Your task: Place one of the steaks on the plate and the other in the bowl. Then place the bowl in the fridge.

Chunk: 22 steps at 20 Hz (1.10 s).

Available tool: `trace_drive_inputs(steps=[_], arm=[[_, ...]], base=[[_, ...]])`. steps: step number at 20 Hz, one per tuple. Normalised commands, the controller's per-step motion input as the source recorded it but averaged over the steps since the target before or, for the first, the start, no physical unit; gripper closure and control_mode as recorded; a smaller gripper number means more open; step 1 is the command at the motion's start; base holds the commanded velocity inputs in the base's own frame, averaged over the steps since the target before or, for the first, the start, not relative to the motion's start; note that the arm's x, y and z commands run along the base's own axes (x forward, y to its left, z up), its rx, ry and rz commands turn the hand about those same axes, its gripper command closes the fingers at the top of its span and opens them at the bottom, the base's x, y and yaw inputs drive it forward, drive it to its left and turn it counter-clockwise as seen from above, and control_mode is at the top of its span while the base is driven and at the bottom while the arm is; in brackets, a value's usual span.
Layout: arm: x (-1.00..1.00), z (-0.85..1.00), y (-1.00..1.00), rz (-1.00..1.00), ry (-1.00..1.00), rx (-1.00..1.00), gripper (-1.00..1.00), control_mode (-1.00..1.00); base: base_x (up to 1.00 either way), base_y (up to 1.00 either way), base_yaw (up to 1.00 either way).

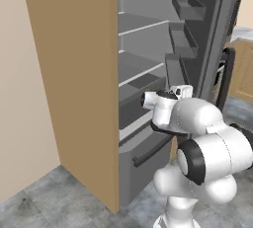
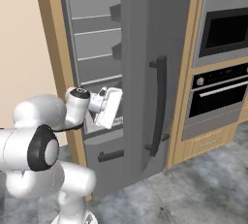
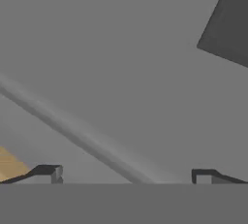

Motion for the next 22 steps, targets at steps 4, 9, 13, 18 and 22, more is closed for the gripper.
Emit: trace_drive_inputs(steps=[4,9,13,18,22], arm=[[-0.01,0.26,-1.00,0.12,-0.16,0.10,-1.00,-1.00],[0.00,0.33,-1.00,0.25,-0.25,0.06,-1.00,-1.00],[0.07,0.00,-1.00,0.21,-0.20,0.03,-1.00,-1.00],[0.69,0.00,-1.00,0.04,0.05,0.00,-1.00,-1.00],[0.93,0.06,-1.00,-0.14,0.23,0.00,-1.00,-1.00]], base=[[0.00,0.00,0.00],[0.00,0.00,0.00],[0.00,0.00,0.00],[0.00,0.00,0.00],[0.00,0.00,0.00]])
